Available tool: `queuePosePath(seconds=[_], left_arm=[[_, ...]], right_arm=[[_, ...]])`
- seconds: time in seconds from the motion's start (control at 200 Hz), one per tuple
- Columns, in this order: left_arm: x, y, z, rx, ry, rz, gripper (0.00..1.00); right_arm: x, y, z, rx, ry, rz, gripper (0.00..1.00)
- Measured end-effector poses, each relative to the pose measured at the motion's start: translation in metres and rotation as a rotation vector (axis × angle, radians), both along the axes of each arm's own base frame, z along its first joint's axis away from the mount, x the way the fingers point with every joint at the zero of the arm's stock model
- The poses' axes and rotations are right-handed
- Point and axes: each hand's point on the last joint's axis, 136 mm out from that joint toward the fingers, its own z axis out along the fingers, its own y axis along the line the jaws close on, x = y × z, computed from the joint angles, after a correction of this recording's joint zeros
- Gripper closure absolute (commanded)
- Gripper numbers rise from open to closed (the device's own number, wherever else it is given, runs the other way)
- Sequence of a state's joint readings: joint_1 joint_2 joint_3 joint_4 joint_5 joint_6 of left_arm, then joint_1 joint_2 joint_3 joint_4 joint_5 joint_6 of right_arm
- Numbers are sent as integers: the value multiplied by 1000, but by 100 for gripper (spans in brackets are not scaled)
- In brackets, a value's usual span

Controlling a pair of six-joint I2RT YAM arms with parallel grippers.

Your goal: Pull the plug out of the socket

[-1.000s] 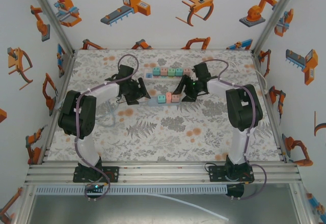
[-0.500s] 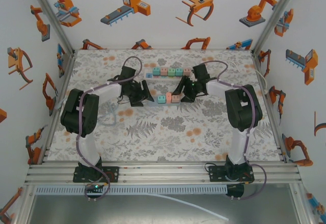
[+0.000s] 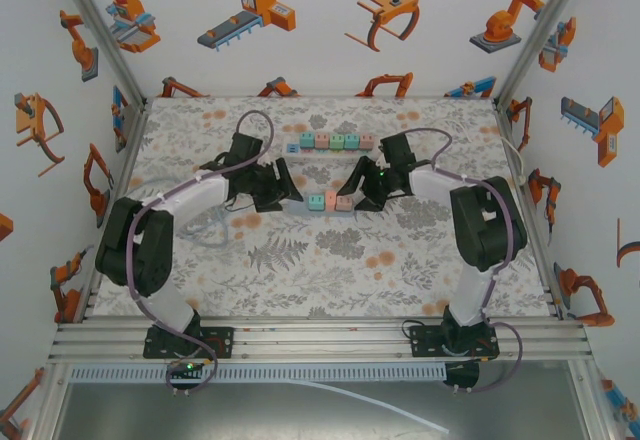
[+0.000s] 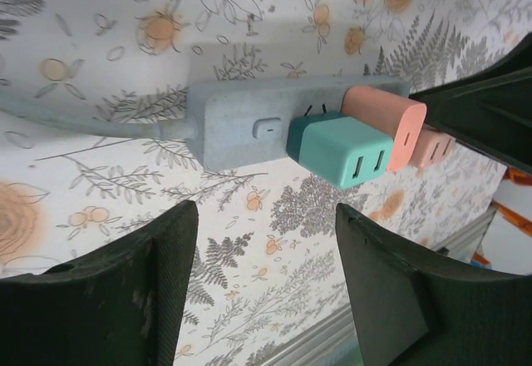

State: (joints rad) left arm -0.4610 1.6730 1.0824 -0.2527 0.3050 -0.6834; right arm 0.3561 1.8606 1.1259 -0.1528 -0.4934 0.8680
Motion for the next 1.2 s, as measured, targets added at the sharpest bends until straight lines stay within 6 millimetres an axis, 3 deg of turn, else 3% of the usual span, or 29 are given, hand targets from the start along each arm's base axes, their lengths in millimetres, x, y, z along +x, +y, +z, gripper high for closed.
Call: queuePosePath(seconds=[0.06, 0.15, 0.255, 0.356, 0.481, 0.581, 0.801, 0.931, 1.052, 1.197], left_arm=[[5, 11, 2, 50, -26, 33, 49], [20, 22, 1, 143, -49, 45, 52], [50, 11, -2, 189, -64, 5, 55], [67, 1, -23, 205, -43, -26, 55], [49, -4, -58, 170, 68, -72, 55], [41, -9, -59, 104, 97, -92, 55], [8, -12, -64, 6, 205, -92, 54], [-7, -9, -59, -5, 263, -69, 53], [-14, -4, -41, -5, 268, -44, 53], [-11, 1, -24, -13, 237, -19, 51]], right_arm=[[3, -1, 1, -9, -4, -7, 37], [6, -2, 2, -20, -8, -14, 37], [10, -2, -2, -29, -3, -19, 37], [9, -4, -9, -43, 16, -23, 37], [7, -4, -11, -47, 27, -22, 37], [6, -4, -12, -45, 31, -19, 42], [3, 4, -14, -19, 55, -14, 44], [1, 5, -18, -9, 64, -29, 44], [-4, 3, -19, -1, 71, -52, 44], [-29, 0, -21, 8, 111, -70, 45]])
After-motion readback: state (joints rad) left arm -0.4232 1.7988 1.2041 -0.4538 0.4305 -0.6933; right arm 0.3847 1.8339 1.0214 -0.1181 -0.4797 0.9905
